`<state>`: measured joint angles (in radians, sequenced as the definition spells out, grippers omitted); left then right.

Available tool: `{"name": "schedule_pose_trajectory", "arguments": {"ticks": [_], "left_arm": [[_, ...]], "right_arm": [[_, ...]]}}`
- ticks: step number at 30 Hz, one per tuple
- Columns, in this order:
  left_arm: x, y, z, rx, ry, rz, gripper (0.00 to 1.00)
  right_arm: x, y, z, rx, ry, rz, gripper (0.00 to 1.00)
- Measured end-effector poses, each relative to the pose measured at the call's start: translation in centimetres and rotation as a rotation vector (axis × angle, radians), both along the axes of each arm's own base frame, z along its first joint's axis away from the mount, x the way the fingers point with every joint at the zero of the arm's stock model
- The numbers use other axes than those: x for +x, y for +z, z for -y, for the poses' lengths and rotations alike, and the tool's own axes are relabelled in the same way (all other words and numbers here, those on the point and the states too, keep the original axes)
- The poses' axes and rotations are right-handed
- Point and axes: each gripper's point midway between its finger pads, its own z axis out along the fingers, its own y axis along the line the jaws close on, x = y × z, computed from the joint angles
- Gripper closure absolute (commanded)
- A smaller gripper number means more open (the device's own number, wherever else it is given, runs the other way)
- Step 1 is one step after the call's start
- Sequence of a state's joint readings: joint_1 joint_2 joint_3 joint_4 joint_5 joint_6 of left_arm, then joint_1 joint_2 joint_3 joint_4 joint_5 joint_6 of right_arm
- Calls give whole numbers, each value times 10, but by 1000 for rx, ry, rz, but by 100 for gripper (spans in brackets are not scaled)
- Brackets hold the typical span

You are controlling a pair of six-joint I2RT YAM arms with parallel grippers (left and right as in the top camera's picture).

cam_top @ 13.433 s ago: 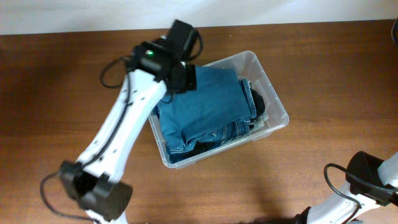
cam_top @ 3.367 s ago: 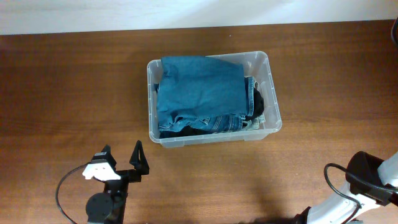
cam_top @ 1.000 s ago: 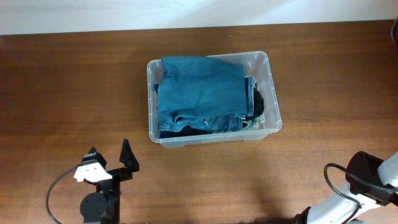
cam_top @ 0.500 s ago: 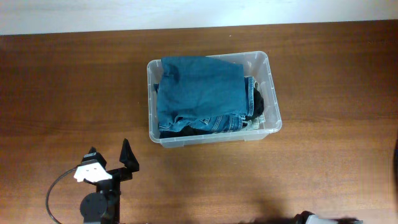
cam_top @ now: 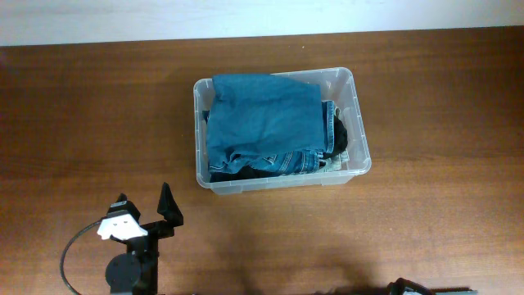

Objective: Pack container

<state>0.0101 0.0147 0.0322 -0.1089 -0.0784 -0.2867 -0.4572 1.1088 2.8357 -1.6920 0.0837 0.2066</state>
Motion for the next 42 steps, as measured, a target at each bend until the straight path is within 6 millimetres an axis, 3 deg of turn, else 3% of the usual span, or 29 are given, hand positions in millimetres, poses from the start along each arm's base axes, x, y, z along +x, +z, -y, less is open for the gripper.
{"name": "schedule_pose_trajectory", "arguments": {"ticks": [8, 15, 22, 28, 33, 42], "left_arm": [[0, 0, 0, 0, 0, -1, 1], [0, 0, 0, 0, 0, 0, 1], [0, 0, 0, 0, 0, -1, 0], [0, -1, 0, 0, 0, -2, 1], [0, -1, 0, 0, 0, -2, 1], [0, -1, 0, 0, 0, -1, 1]], "right_arm": [[-27, -4, -17, -20, 209, 51, 2], [-18, -34, -17, 7, 295, -38, 2], [16, -66, -13, 5, 317, -32, 2], [66, -114, -16, 21, 391, -35, 2], [102, -142, -16, 79, 420, 23, 2], [136, -163, -28, 108, 525, 273, 2]]}}
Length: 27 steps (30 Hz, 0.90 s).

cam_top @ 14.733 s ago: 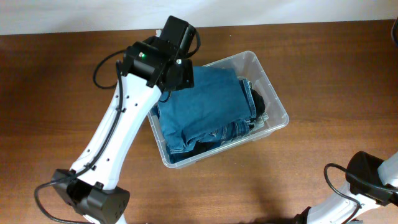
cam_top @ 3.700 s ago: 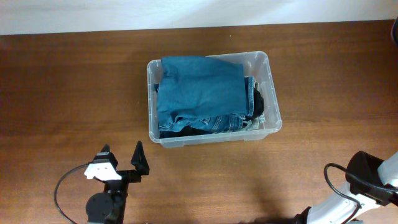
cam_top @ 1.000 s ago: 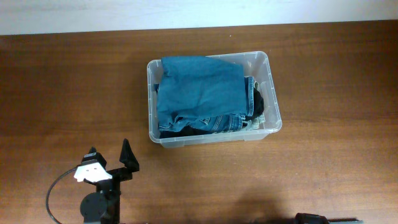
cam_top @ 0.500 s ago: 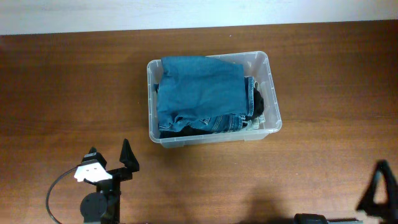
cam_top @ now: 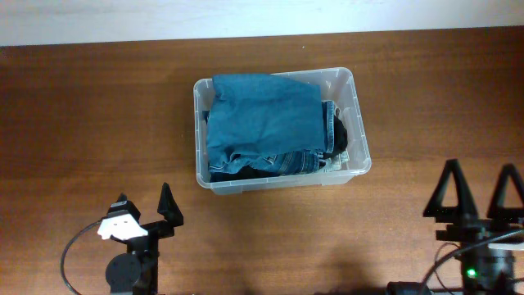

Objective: Pack container

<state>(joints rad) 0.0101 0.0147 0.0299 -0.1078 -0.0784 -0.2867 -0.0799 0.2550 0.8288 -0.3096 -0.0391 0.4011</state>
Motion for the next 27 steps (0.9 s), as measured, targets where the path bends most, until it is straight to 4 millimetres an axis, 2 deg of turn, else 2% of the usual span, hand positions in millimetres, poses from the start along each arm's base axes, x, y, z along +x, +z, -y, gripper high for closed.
{"name": "schedule_pose_trajectory", "arguments": {"ticks": [7, 11, 27], "left_arm": [[0, 0, 0, 0, 0, -1, 1], [0, 0, 0, 0, 0, 0, 1], [0, 0, 0, 0, 0, -1, 1]], "right_arm": [[3, -10, -17, -24, 103, 192, 2], [4, -24, -26, -22, 150, 257, 2], [45, -131, -24, 8, 135, 118, 2]]}}
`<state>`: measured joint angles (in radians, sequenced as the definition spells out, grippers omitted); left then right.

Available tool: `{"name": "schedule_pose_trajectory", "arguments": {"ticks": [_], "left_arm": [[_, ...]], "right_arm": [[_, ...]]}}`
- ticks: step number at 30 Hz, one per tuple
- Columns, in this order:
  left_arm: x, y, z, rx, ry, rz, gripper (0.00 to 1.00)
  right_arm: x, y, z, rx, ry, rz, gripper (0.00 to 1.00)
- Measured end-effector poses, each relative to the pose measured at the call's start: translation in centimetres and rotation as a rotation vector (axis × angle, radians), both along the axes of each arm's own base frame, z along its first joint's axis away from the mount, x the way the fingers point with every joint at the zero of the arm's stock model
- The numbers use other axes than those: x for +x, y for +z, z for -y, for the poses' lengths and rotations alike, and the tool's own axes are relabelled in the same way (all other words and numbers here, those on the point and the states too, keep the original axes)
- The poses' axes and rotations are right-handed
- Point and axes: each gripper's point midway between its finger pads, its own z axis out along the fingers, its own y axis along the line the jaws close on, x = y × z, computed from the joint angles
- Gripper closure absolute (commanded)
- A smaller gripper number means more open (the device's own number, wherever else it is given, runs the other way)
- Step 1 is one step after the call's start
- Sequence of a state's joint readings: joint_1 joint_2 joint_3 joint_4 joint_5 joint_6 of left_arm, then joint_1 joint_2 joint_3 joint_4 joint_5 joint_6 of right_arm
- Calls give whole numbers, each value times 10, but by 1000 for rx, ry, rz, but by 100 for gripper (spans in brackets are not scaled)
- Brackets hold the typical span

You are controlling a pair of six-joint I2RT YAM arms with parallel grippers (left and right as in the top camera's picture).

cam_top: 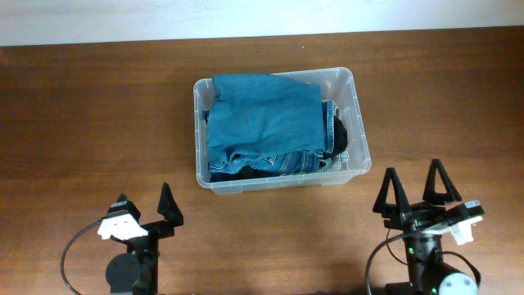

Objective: Pack container

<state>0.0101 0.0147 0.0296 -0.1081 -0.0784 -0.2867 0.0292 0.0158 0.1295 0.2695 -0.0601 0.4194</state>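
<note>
A clear plastic container [358, 115] stands on the wooden table, filled with folded blue jeans [266, 119] and darker denim beneath them. My left gripper [146, 201] is open near the front left of the table, well short of the container. My right gripper [415, 187] is open near the front right, just below and to the right of the container's front right corner. Neither gripper holds anything.
A white wall edge runs along the far side of the table [82, 106]. A black cable loops by the left arm's base [70, 254].
My right gripper has moved left and slightly forward, from the far right edge to a spot nearer the container's front right corner. The left arm and the container are unchanged.
At first only my left gripper showed, open at the front left, with the jeans in the container. Then my right gripper appeared open at the far right. It now stands open closer to the container.
</note>
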Motion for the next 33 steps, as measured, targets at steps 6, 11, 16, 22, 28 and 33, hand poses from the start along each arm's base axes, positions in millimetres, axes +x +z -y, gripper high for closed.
{"name": "schedule_pose_trajectory", "arguments": {"ticks": [6, 11, 16, 22, 28, 33], "left_arm": [[0, 0, 0, 0, 0, 0, 0], [0, 0, 0, 0, 0, 0, 0], [0, 0, 0, 0, 0, 1, 1], [0, 0, 0, 0, 0, 0, 1], [0, 0, 0, 0, 0, 0, 1], [0, 0, 0, 0, 0, 0, 1]], "right_arm": [[12, -35, 7, 13, -42, -70, 2], [21, -68, 9, 11, -55, -166, 2], [25, -91, 13, -4, -81, -261, 2], [27, -119, 16, -56, -111, -375, 2], [26, -139, 17, -82, -119, -452, 2], [26, -139, 17, -84, -119, -452, 2]]}}
